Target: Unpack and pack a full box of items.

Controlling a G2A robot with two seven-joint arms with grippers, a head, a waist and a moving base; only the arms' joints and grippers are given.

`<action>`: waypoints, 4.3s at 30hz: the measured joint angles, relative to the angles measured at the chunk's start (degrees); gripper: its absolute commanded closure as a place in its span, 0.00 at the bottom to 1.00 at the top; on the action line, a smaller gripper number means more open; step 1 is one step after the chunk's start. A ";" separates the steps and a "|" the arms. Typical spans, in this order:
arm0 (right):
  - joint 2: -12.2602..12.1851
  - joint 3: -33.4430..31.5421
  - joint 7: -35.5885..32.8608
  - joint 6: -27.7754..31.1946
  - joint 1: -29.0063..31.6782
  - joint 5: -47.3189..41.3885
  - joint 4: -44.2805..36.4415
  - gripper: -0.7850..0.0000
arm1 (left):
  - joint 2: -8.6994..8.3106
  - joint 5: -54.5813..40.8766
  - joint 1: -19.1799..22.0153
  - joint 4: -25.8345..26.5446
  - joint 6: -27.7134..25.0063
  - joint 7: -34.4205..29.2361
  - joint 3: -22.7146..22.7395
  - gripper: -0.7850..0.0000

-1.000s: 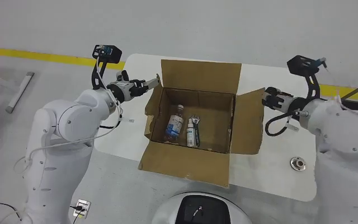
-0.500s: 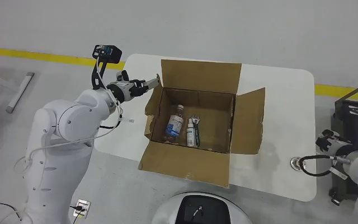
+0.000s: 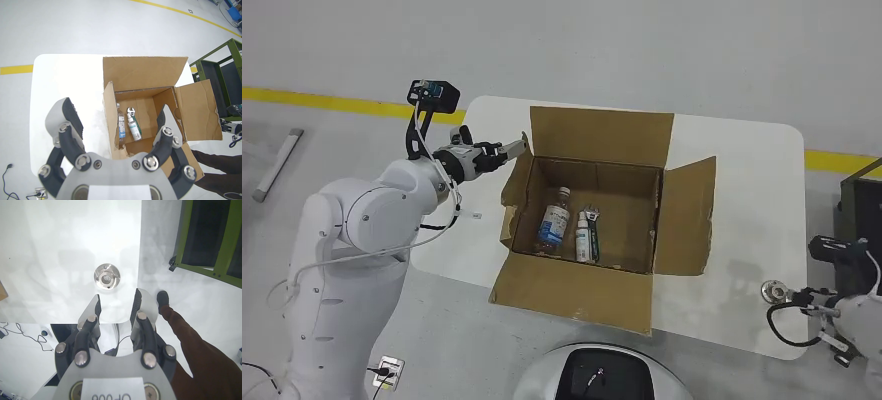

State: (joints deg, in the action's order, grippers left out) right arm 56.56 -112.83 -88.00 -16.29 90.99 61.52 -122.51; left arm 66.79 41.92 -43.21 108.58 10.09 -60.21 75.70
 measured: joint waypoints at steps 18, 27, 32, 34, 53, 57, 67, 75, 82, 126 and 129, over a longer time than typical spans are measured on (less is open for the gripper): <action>-5.87 10.00 0.00 -0.02 -6.63 -1.34 9.60 0.51 | 0.00 0.00 0.00 0.00 0.00 0.00 0.00 0.00; -7.07 11.07 0.00 -0.02 -6.98 -2.78 10.96 0.53 | 0.00 0.00 0.00 0.00 0.00 0.00 0.00 0.00; -7.42 11.99 0.00 -0.02 -7.71 -2.97 11.99 0.54 | 0.00 0.00 0.00 0.00 0.00 0.00 0.00 0.00; -7.54 12.46 0.00 -0.02 -8.05 -2.93 12.47 0.55 | 0.00 0.00 0.00 0.00 0.00 0.00 0.00 0.00; -7.80 16.40 0.00 -0.02 -11.59 -2.00 17.11 0.71 | 0.00 0.00 0.00 0.00 0.00 0.00 0.00 0.00; -7.74 16.92 0.00 -0.02 -12.10 -1.74 17.61 0.90 | 0.00 0.00 0.00 0.00 0.00 0.00 0.00 0.00; -7.20 13.81 0.00 -0.04 -14.08 -5.03 15.21 1.00 | 0.00 0.00 0.00 0.00 0.00 0.00 0.00 0.00; -5.86 1.93 9.47 -9.39 -17.10 -21.51 1.31 1.00 | 0.00 0.00 0.00 0.00 0.00 0.00 0.00 0.00; -6.15 2.73 17.00 -16.97 -23.06 -38.34 -9.24 1.00 | 0.00 0.00 0.00 0.00 0.00 0.00 0.00 0.00; 5.55 85.27 22.69 -22.68 -67.00 -36.30 41.26 0.55 | 0.00 0.00 0.00 0.00 0.00 0.00 0.00 0.00; 6.09 85.97 23.19 -23.18 -67.56 -37.35 42.12 0.00 | 0.00 0.00 0.00 0.00 0.00 0.00 0.00 0.00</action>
State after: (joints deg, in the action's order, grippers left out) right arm 62.65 -26.86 -64.81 -39.47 23.43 24.18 -80.39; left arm 66.79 41.92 -43.21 108.58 10.09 -60.21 75.70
